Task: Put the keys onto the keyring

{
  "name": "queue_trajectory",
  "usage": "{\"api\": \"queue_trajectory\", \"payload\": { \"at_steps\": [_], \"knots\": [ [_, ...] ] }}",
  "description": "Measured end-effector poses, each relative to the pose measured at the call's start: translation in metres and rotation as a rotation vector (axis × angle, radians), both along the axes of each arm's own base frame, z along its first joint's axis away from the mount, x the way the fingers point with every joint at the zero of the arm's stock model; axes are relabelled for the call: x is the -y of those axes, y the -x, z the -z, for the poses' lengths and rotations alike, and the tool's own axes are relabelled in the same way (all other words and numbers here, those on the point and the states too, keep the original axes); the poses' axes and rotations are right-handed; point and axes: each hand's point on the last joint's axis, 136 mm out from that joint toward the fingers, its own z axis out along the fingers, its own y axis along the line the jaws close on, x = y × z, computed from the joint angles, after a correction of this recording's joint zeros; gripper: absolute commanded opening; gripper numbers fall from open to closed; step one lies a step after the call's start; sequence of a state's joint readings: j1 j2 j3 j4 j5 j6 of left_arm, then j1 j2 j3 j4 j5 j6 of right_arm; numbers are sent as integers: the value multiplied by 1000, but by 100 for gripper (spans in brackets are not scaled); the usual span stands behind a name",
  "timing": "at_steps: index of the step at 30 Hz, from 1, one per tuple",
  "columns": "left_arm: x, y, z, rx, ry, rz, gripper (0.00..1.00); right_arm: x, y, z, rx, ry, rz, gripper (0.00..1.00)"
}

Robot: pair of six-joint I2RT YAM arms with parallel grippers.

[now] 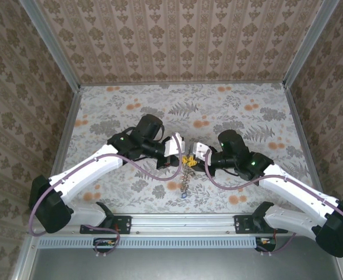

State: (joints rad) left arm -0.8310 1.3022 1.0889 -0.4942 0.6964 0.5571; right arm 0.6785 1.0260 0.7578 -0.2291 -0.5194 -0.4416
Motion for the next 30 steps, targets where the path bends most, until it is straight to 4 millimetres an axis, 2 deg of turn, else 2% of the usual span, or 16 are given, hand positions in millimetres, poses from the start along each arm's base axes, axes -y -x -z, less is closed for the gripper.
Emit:
{"api": "queue_trajectory", "payload": {
  "at_steps": [5,10,16,22,25,28,30],
  "knots": [
    [0,0,0,-11,1,-4,22,-1,0,-3,1,-20,4,0],
    [2,-1,-7,-4,31,-13,22,3,3,-9,26,-127,41,0],
    [0,2,-15,2,73,-23,18,4,4,-19,52,-243,68,0],
    [2,4,-25,12,123,-20,0,6,6,-28,64,-322,84,0],
    [2,4,-27,15,133,-18,0,7,7,-30,73,-330,83,19],
    [0,4,-23,10,112,-25,0,9,9,-30,92,-302,75,27],
    [-3,4,-17,13,79,-32,0,11,9,-32,110,-259,69,29]
  ]
}}
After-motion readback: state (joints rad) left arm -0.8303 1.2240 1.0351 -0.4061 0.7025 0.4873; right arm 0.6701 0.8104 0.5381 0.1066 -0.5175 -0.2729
